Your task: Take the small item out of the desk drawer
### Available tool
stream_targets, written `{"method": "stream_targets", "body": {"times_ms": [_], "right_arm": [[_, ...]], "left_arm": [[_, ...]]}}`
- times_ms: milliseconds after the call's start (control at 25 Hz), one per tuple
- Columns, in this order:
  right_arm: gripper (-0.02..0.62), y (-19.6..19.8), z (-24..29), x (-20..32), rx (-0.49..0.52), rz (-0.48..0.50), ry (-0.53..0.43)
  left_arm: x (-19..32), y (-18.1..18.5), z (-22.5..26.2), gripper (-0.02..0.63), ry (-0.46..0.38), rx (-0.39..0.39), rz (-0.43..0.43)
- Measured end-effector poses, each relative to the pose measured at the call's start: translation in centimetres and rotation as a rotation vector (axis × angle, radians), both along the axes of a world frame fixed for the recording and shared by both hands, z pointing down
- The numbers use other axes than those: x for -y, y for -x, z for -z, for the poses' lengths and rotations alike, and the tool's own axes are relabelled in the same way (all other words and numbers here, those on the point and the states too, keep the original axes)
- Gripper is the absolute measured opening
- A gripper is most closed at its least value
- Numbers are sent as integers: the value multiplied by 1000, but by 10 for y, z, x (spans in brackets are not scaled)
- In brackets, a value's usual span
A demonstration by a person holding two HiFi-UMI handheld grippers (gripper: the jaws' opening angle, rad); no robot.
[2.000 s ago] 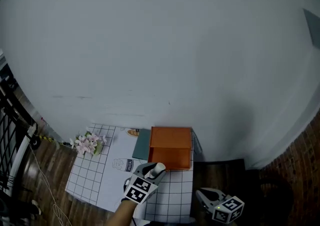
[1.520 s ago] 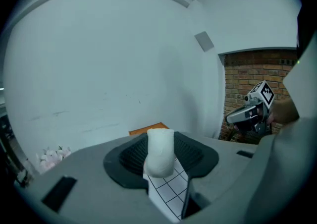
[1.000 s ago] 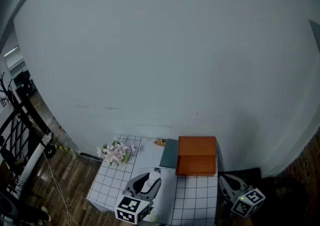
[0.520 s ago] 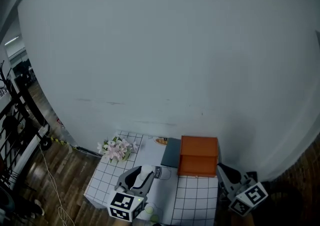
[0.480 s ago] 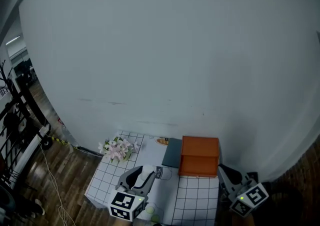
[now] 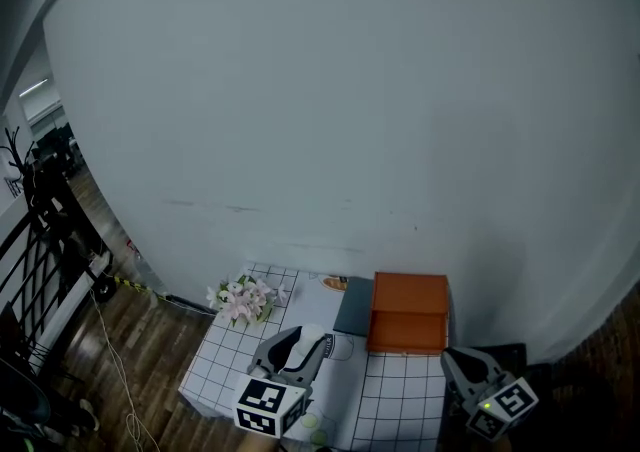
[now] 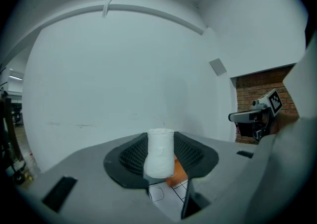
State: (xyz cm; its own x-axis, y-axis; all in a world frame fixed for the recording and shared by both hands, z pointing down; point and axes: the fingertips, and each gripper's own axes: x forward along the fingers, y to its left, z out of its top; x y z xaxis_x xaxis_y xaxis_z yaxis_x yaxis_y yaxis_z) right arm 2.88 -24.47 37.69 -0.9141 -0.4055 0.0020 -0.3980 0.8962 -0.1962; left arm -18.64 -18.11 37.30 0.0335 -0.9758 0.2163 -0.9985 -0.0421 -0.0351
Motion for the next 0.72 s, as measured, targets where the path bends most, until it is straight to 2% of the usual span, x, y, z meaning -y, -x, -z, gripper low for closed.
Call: {"method": "stream_targets", "body": {"times_ms": [320,520,720], "right_arm": [[3,-3,3,3,-23,19,-37],[3,-12,-6,5,-13,2,9],[3,-10,1,0,22,32,-3]], "left_arm": [[-7,-1,-14,173,31,-5,35],[-5,-7,-21,173,50,-5,30],[-4,-11,-17,173,44,1,33]]}}
